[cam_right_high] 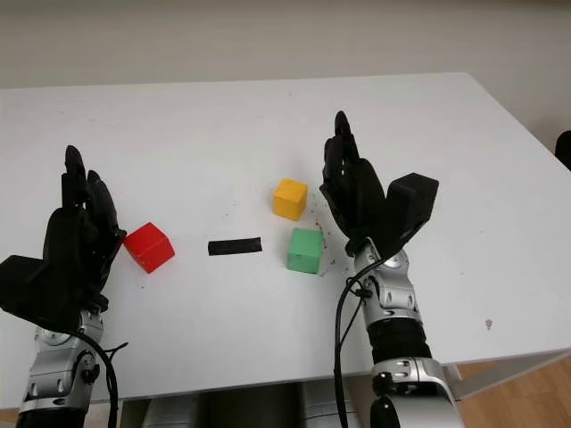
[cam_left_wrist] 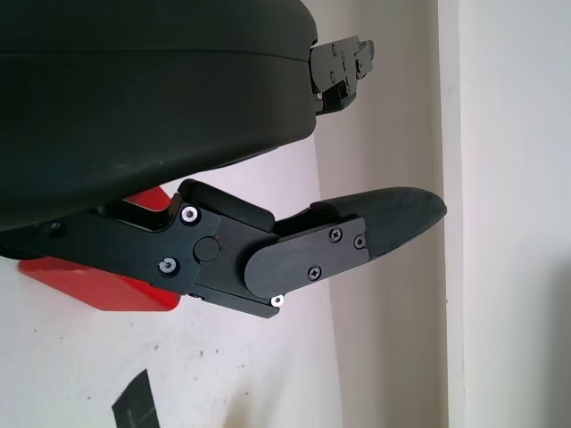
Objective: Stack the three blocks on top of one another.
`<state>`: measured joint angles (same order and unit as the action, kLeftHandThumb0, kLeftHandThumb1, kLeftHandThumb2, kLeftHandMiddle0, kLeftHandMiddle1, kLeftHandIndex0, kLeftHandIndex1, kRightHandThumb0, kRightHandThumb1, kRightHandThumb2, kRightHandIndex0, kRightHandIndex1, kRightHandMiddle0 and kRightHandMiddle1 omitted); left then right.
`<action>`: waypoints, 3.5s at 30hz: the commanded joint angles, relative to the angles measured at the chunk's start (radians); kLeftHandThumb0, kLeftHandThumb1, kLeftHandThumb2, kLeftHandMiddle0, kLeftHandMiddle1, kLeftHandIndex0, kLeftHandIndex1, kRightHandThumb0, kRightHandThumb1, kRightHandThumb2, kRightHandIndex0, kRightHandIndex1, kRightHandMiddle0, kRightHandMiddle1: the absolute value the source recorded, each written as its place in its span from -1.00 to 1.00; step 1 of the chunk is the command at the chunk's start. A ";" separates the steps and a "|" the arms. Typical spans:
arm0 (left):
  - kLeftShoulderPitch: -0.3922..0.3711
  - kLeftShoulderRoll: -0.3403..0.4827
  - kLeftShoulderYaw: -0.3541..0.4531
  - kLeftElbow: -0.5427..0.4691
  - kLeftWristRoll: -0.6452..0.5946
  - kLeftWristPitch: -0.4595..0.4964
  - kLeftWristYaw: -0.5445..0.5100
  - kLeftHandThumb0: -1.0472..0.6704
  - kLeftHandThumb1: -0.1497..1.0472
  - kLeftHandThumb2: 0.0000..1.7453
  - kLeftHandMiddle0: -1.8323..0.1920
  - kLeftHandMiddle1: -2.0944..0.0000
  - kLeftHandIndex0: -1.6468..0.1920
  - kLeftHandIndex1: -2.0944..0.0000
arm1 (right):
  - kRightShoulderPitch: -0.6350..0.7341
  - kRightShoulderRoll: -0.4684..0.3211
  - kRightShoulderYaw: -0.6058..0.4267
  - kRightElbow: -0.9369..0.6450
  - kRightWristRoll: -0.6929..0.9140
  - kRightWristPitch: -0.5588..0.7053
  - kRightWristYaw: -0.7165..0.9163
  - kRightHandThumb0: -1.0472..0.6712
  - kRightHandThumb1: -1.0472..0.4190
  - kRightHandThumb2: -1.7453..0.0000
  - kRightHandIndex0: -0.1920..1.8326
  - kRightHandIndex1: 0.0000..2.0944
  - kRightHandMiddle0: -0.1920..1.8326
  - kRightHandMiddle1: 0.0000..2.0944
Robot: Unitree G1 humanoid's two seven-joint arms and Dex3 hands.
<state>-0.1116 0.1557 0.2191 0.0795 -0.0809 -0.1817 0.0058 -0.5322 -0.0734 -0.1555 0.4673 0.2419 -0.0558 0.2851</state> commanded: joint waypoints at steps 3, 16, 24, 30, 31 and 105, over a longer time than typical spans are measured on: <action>0.017 -0.007 -0.005 -0.030 -0.004 -0.001 -0.005 -0.65 1.00 -0.18 1.00 1.00 1.00 1.00 | 0.018 -0.001 0.000 -0.024 0.008 0.012 0.001 -0.69 -1.00 0.13 -1.00 -1.00 -1.00 -1.00; 0.020 0.046 -0.003 -0.078 0.146 0.053 0.067 -0.66 1.00 -0.32 0.96 0.95 0.94 0.96 | -0.025 -0.002 -0.004 0.029 0.008 0.004 0.009 -0.70 -1.00 0.13 -1.00 -1.00 -1.00 -1.00; 0.043 0.150 0.000 -0.353 0.455 0.330 0.115 -0.68 1.00 -0.66 0.53 0.89 0.63 0.87 | -0.036 -0.024 -0.007 0.010 -0.008 -0.009 -0.002 -0.72 -1.00 0.15 -1.00 -1.00 -1.00 -1.00; 0.056 0.229 -0.049 -0.495 0.605 0.506 -0.011 -0.71 1.00 -0.80 0.55 0.94 0.60 0.89 | -0.082 -0.047 -0.007 0.013 -0.014 -0.004 -0.013 -0.74 -1.00 0.17 -1.00 -1.00 -1.00 -1.00; 0.061 0.239 -0.057 -0.515 0.619 0.530 -0.041 -0.72 1.00 -0.83 0.55 0.94 0.58 0.89 | -0.090 -0.049 -0.007 0.012 -0.013 -0.002 -0.015 -0.73 -1.00 0.17 -1.00 -1.00 -1.00 -1.00; 0.007 0.252 -0.342 -0.345 1.132 0.792 -0.212 -0.41 0.90 -0.94 0.64 0.95 0.43 -0.30 | -0.064 -0.016 0.010 -0.080 -0.016 0.042 -0.080 -0.71 -1.00 0.13 -1.00 -1.00 -1.00 -1.00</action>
<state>-0.0899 0.4095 -0.1298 -0.2729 1.0590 0.6211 -0.2198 -0.5957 -0.0896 -0.1498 0.4156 0.2257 -0.0166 0.2033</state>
